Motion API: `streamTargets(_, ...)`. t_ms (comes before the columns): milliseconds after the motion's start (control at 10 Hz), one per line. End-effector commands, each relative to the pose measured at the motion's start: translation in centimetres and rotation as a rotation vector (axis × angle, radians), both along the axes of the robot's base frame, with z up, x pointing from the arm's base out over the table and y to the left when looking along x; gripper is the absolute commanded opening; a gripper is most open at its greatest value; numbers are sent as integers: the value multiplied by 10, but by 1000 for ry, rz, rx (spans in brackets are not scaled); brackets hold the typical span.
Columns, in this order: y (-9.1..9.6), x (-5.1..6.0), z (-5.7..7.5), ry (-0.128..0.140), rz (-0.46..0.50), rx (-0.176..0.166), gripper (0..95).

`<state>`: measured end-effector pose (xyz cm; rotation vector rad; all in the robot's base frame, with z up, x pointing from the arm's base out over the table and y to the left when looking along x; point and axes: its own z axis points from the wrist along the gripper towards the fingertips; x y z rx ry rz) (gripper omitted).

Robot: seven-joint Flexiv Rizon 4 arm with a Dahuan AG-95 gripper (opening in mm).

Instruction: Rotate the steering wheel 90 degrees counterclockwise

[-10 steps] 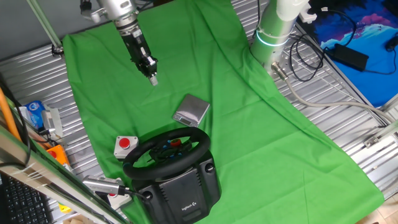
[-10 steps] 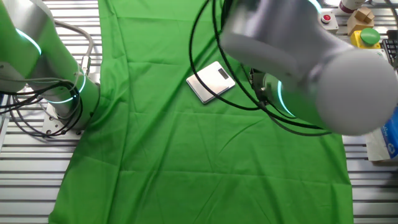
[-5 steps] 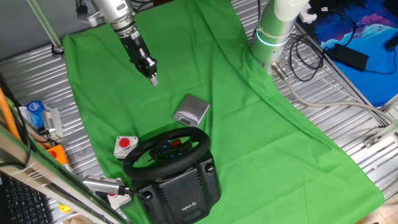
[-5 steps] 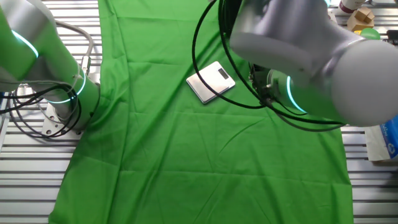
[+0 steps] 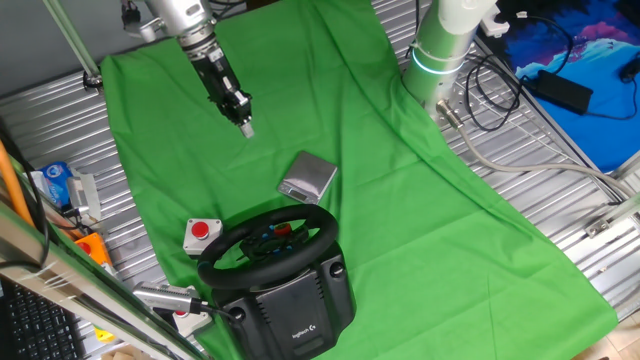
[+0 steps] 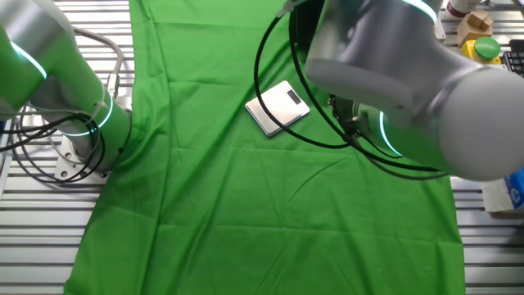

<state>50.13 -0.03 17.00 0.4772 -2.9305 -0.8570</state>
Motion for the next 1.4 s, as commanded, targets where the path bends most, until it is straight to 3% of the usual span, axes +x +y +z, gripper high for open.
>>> streamTargets(100, 0, -2, 0, 2, -7, 1, 0)
streamTargets(200, 3, -2, 4, 6, -13, 21, 0)
streamTargets(500, 37, 15, 13, -3, -34, 77, 0)
streamTargets(700, 76, 27, 12, 2, -71, 100, 0)
streamTargets(900, 111, 33, 6, 5, -95, 96, 0)
streamTargets(1000, 118, 33, 4, 7, -102, 94, 0)
streamTargets(1400, 173, 31, -8, 10, -136, 86, 0)
